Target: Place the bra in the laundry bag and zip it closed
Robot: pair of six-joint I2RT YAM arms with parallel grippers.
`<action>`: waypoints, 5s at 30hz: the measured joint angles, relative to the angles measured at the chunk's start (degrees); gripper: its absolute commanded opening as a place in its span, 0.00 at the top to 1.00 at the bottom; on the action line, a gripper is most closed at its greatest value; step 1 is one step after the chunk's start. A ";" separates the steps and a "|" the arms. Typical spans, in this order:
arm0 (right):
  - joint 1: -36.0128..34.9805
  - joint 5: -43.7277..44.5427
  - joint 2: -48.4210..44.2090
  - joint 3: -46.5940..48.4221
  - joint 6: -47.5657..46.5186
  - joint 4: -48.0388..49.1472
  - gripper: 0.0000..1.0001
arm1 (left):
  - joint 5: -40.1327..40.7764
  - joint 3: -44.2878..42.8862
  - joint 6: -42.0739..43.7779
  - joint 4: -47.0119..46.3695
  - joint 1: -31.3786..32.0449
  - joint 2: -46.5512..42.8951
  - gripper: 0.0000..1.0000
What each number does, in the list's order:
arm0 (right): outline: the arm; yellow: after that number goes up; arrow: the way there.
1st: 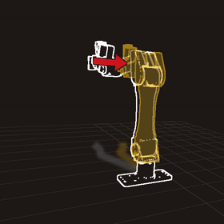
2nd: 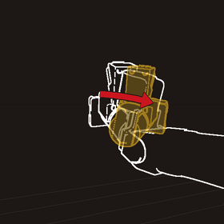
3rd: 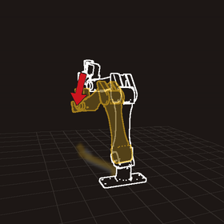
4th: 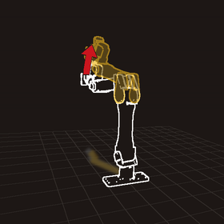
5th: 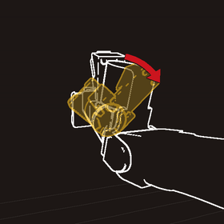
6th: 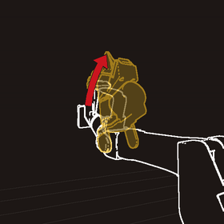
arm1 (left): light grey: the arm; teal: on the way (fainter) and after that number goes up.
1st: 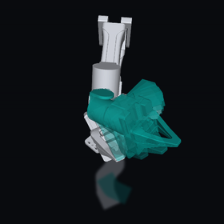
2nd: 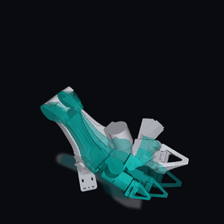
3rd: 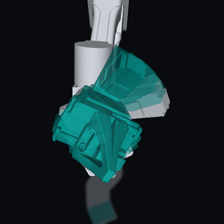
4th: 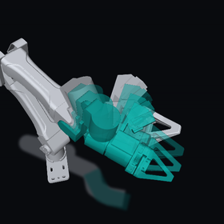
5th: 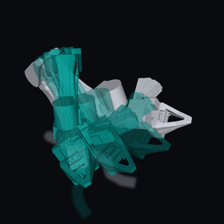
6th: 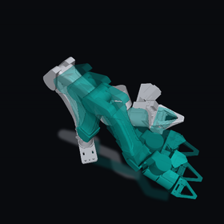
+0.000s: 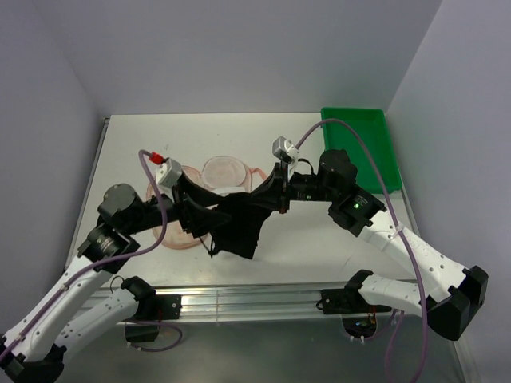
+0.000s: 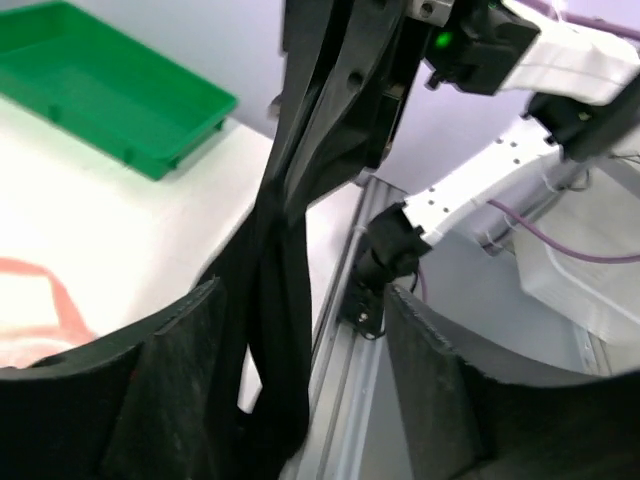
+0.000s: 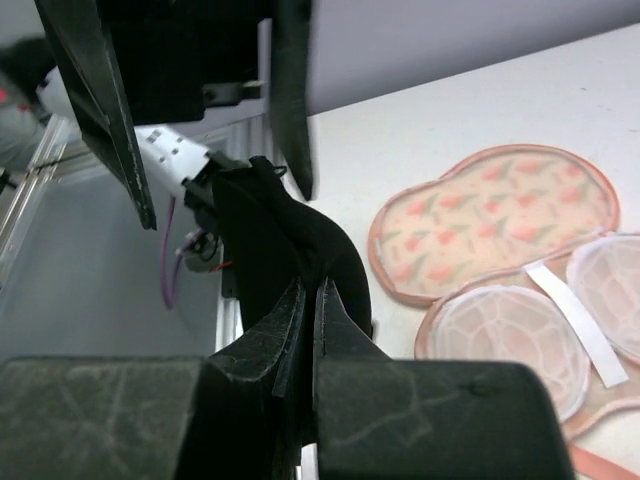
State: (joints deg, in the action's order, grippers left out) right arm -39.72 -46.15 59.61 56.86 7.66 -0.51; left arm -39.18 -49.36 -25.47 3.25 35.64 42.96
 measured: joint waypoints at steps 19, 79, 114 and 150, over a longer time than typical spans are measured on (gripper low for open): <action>0.76 16.81 -2.49 -7.19 8.70 7.15 1.00 | 29.97 13.44 -11.06 5.07 0.00 -11.56 0.01; 0.59 29.18 -4.70 -16.90 19.69 21.49 1.00 | 24.72 28.83 -34.23 -24.39 0.33 -4.81 0.50; 8.02 1.16 -13.09 -2.86 -5.92 -7.39 0.01 | 4.13 -21.24 7.89 39.23 3.21 19.85 1.00; 2.16 -23.43 6.36 -2.43 -8.13 2.21 1.00 | 3.56 -26.67 21.86 44.26 11.06 22.62 0.28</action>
State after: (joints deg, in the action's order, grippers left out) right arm -37.56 -69.58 65.98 54.43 -0.47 1.69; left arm -35.62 -76.03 -3.62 47.51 46.70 65.58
